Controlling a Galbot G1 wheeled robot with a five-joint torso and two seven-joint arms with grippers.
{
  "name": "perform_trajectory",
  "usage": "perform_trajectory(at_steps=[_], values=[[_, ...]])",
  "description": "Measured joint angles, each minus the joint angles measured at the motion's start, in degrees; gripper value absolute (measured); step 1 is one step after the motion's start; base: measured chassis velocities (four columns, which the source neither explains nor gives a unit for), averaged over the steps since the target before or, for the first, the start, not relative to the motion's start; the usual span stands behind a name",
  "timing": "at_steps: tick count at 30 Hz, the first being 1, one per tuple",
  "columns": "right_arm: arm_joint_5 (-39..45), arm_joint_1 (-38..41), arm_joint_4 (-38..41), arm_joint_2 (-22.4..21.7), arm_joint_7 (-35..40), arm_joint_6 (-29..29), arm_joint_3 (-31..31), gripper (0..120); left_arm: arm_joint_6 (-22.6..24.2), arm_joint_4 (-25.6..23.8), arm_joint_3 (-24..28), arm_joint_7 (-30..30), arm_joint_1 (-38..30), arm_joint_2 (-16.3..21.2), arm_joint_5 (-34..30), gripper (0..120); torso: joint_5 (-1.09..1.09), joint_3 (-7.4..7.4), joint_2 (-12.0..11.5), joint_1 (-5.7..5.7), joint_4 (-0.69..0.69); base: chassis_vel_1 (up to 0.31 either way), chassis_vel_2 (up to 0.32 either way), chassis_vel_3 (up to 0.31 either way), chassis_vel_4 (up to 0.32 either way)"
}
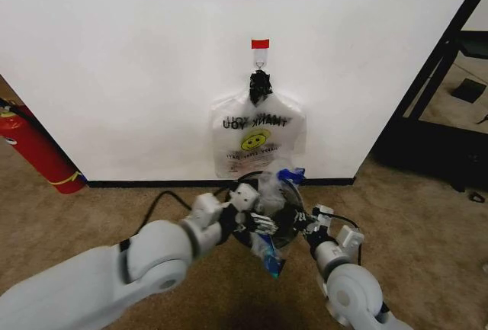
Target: Pick up the garbage bag from the wall and place it over the trash bin.
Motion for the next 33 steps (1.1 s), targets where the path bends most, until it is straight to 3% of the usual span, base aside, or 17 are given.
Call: perform_trajectory(at_steps=[8, 16, 24, 29, 33], values=[[-1.05, -1.11, 0.47, -0.11, -0.42, -0.06, 0.15, 1, 1.03, 3.43, 4.37, -0.72, -4.01, -1.87, 0.50, 96, 0.01, 0.00, 0.00, 0.00, 0.02, 0.000, 0.000, 0.000, 0.000], [-1.25, -1.07, 0.83, -0.37, -0.39, -0.28, 0.16, 1, 2.59, 6.68, 12.25, -1.36, -10.21, -2.52, 0.60, 91, 0.01, 0.00, 0.00, 0.00, 0.01, 0.000, 0.000, 0.000, 0.000], [-1.60, -1.54, 1.01, -0.61, -0.30, -0.38, 0.43, 1, 2.28, 10.35, 13.87, -4.13, -10.97, -5.01, -0.09, 62, 0.00, 0.00, 0.00, 0.00, 0.00, 0.000, 0.000, 0.000, 0.000], [-1.84, -1.56, 0.63, -0.76, -0.28, -0.41, 0.43, 1, 1.98, 10.40, 14.08, -4.21, -11.46, -4.91, -1.40, 48, 0.01, 0.00, 0.00, 0.00, 0.01, 0.000, 0.000, 0.000, 0.000], [-1.76, -1.32, 0.59, -0.95, -0.11, -0.55, 0.43, 1, 1.85, 10.63, 14.09, -3.59, -11.45, -4.74, -1.81, 29, 0.01, 0.00, 0.00, 0.00, 0.01, 0.000, 0.000, 0.000, 0.000]])
